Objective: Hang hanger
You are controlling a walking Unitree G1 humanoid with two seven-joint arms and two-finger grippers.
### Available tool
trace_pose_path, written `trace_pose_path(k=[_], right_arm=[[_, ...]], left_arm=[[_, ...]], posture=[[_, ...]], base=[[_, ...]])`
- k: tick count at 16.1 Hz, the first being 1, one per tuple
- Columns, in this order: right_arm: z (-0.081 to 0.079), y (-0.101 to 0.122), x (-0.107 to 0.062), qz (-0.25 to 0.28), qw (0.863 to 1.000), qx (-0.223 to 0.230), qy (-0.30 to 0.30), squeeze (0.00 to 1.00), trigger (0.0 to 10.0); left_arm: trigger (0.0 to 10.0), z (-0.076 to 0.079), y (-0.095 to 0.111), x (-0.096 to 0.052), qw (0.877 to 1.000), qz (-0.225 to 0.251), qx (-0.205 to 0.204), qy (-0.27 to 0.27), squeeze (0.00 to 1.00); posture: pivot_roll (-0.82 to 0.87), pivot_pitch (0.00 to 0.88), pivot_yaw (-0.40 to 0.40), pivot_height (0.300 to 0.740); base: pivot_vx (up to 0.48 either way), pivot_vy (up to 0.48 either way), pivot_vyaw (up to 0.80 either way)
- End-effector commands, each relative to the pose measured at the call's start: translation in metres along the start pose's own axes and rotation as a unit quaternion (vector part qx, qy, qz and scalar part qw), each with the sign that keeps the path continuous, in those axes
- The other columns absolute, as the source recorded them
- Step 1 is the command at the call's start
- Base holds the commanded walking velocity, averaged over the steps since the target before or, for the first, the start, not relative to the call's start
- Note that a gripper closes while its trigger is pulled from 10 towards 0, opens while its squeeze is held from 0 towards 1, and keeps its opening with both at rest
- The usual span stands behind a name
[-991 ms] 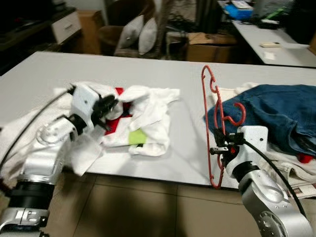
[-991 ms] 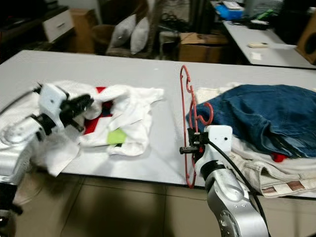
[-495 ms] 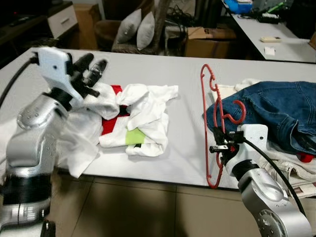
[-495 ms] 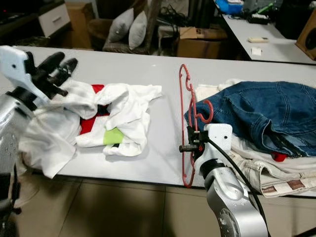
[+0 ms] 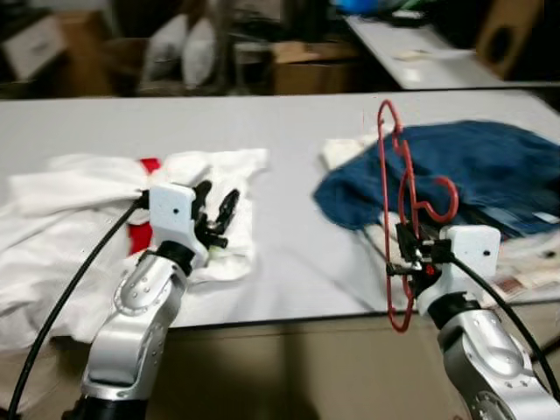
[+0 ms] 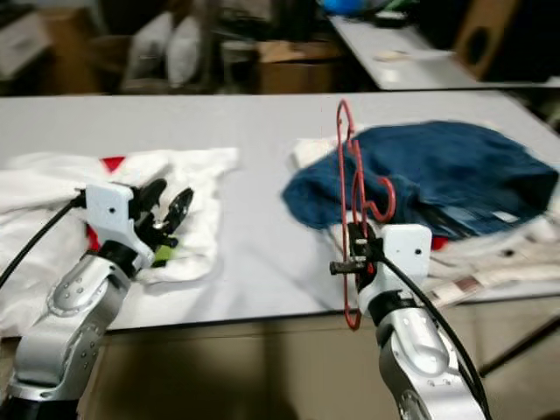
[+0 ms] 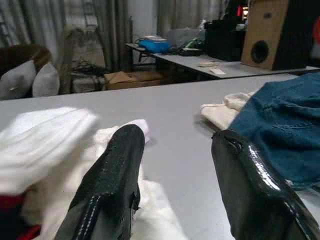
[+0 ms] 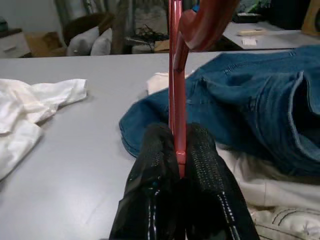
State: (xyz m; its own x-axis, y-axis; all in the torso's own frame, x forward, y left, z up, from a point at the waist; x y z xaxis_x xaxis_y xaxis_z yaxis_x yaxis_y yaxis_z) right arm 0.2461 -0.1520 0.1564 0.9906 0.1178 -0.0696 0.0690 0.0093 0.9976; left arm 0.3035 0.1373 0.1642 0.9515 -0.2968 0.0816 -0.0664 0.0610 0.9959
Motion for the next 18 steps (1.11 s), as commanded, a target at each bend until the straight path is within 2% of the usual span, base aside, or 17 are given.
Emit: trace_pose_path(k=[1,4,6,9,10,11,12,14,16,18], right_arm=[[-0.003,0.008,0.002,0.016,1.0,0.005,0.01,0.0,10.0],[0.0,0.01,0.002,0.014,1.0,0.02,0.003,0.0,10.0],[0.005,0.008,0.001,0.001,1.0,0.013,-0.006,0.0,10.0],[0.006,0.014,0.0,0.009,1.0,0.005,-0.009,0.0,10.0],[0.006,0.019,0.0,0.021,1.0,0.015,-0.011,0.0,10.0],[0.005,0.022,0.0,0.028,0.999,0.024,-0.008,0.0,10.0],[0.003,0.021,-0.001,0.028,0.999,0.027,-0.007,0.0,10.0],[0.0,0.014,-0.005,0.013,0.999,0.04,-0.007,0.0,10.0],[0.0,0.011,-0.007,0.005,0.999,0.05,-0.013,0.0,10.0],[0.004,0.009,-0.008,0.001,0.998,0.051,-0.021,0.0,10.0]], left_arm=[[10.0,0.001,0.007,0.006,1.0,0.016,0.016,0.005,0.24],[10.0,0.007,0.005,0.01,1.0,0.013,0.018,0.002,0.24],[10.0,0.011,0.004,0.013,1.0,0.014,0.028,-0.002,0.24],[10.0,0.007,0.006,0.017,0.999,0.014,0.034,0.007,0.24],[10.0,0.005,0.007,0.018,1.0,0.016,0.015,0.006,0.23],[10.0,0.005,0.011,0.017,0.999,0.021,0.024,0.005,0.0],[10.0,0.004,0.013,0.018,0.999,0.025,0.04,0.005,0.0],[10.0,0.007,0.014,0.02,0.999,0.029,0.045,-0.009,0.0],[10.0,0.011,0.014,0.02,0.999,0.027,0.039,-0.019,0.0],[10.0,0.011,0.009,0.019,0.999,0.013,0.035,-0.008,0.0]], posture=[[0.0,0.003,0.016,0.74],[-0.01,0.009,0.023,0.74],[-0.02,0.013,0.03,0.74],[-0.03,0.018,0.035,0.74],[-0.03,0.018,0.034,0.74],[-0.03,0.019,0.035,0.74],[-0.03,0.02,0.036,0.74],[-0.03,0.025,0.037,0.74],[-0.04,0.031,0.035,0.74],[-0.04,0.033,0.037,0.74]], base=[[0.0,-0.394,0.0],[0.0,-0.391,0.0],[0.0,-0.292,0.0],[0.0,-0.29,0.0],[0.0,0.0,0.0],[0.0,0.0,0.0],[0.0,0.0,0.0],[0.0,0.0,0.0],[0.0,0.426,-0.79],[0.0,0.379,-0.62]])
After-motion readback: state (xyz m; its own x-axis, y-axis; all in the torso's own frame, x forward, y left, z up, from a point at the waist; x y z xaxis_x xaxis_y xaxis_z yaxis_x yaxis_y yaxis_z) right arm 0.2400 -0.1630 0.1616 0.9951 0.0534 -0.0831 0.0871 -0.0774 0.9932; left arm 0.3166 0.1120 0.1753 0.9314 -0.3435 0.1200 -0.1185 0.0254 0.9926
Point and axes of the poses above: a point about 5 cm out from each wrist's last joint towards the gripper, its own x axis pointing out of the wrist towards the gripper, its own y axis along the axis of the wrist's last joint, z = x × y, the point moved 3 cm from there along x, pointing out of the wrist towards the gripper, and after that the axes turned 3 degrees about -x, right-handed, at the moved point
